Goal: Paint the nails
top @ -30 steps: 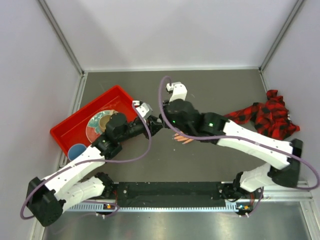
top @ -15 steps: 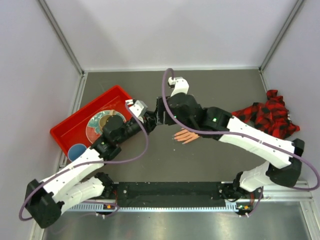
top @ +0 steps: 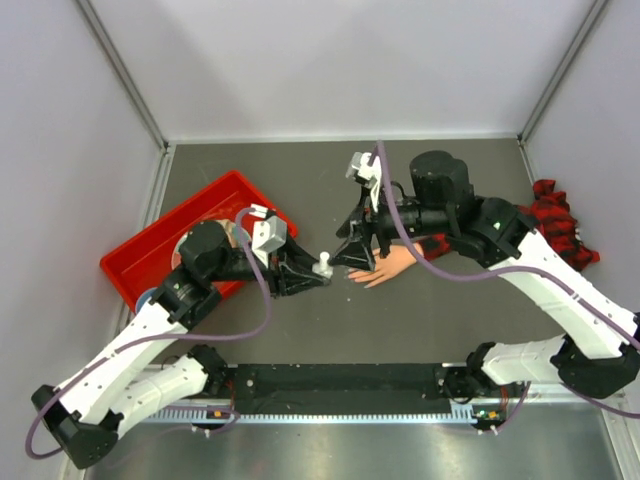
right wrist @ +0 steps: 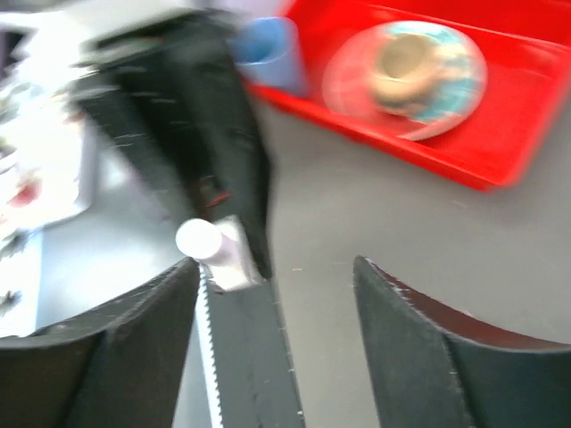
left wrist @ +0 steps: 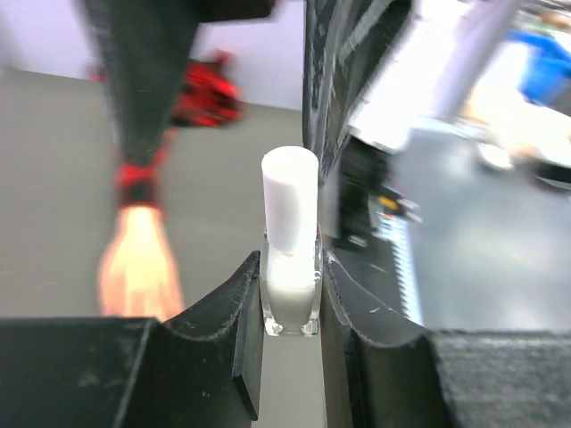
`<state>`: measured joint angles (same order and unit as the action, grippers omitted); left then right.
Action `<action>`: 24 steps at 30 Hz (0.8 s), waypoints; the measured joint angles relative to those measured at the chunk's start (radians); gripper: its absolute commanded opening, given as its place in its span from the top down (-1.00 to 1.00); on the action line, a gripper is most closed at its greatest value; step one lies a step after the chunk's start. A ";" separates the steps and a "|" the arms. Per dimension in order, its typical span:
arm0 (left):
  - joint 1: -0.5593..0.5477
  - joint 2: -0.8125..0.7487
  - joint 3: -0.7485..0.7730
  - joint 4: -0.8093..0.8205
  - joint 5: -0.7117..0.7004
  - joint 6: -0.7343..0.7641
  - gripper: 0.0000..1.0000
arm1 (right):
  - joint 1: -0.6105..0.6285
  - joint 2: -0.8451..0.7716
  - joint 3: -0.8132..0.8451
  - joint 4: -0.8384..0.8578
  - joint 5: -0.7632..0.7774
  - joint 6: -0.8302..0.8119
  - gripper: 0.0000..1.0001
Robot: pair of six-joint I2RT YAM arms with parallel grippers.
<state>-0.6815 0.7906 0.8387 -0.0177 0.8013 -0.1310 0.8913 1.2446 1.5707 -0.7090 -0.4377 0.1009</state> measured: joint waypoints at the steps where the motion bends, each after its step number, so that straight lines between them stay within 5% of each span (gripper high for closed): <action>1: 0.000 0.014 0.012 -0.013 0.052 -0.003 1.00 | -0.012 0.001 0.000 -0.003 -0.072 -0.018 -0.19; 6: 0.000 0.059 0.033 -0.045 0.200 -0.010 1.00 | -0.028 0.002 0.000 0.010 -0.328 -0.072 -0.01; 8: 0.000 0.066 0.039 -0.050 0.233 -0.010 1.00 | -0.028 0.003 -0.002 0.013 -0.382 -0.078 0.20; 24: 0.000 0.087 0.044 -0.046 0.278 -0.017 1.00 | -0.029 0.056 -0.007 0.029 -0.463 -0.058 0.39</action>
<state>-0.6815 0.8780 0.8829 -0.0635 1.0794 -0.1482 0.8627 1.3003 1.5639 -0.6800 -0.9005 0.0425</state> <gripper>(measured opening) 0.307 0.330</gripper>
